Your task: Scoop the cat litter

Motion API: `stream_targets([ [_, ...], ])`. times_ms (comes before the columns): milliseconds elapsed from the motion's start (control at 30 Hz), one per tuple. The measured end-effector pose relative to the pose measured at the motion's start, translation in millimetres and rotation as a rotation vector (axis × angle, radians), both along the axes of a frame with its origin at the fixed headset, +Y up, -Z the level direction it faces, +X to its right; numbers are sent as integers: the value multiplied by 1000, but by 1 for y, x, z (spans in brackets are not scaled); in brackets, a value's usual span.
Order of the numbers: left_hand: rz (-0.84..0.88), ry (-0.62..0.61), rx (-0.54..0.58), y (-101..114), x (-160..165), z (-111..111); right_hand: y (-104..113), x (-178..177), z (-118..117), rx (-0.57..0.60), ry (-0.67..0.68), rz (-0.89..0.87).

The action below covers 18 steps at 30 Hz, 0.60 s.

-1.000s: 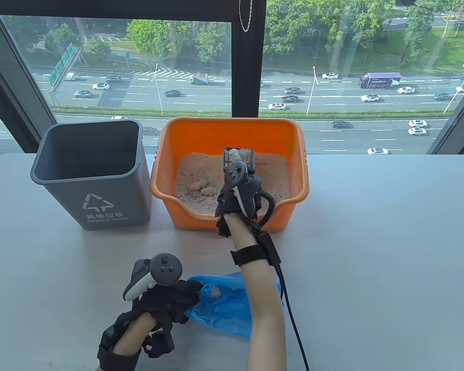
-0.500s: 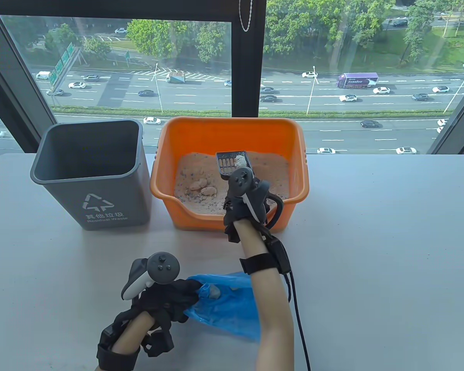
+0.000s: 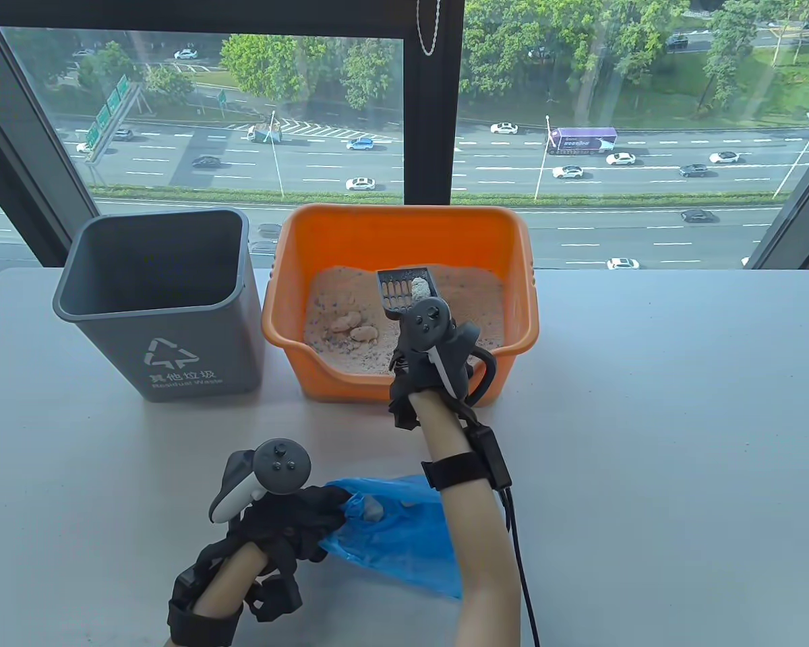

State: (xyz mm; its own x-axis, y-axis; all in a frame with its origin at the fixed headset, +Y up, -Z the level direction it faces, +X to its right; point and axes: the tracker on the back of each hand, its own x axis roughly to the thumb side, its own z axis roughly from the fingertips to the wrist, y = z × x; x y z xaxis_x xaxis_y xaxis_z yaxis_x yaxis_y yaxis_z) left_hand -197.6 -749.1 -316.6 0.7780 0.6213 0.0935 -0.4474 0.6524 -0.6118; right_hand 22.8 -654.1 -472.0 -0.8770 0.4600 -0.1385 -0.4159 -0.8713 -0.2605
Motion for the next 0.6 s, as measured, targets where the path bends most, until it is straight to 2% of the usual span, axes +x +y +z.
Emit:
stream_targets([
  [67,2,4,-2,0,-1,0,-1,1,0,-45,58,-39],
  [333,-3,8,-10,-1,-2,-1,4,5,20,-4,83,-48],
  [500,-1,-1,-7,0,-1,-1,10,11,48,-17,195,-72],
  [600,6,4,-7,0,-1,0,13,14,75,-14,273,-45],
])
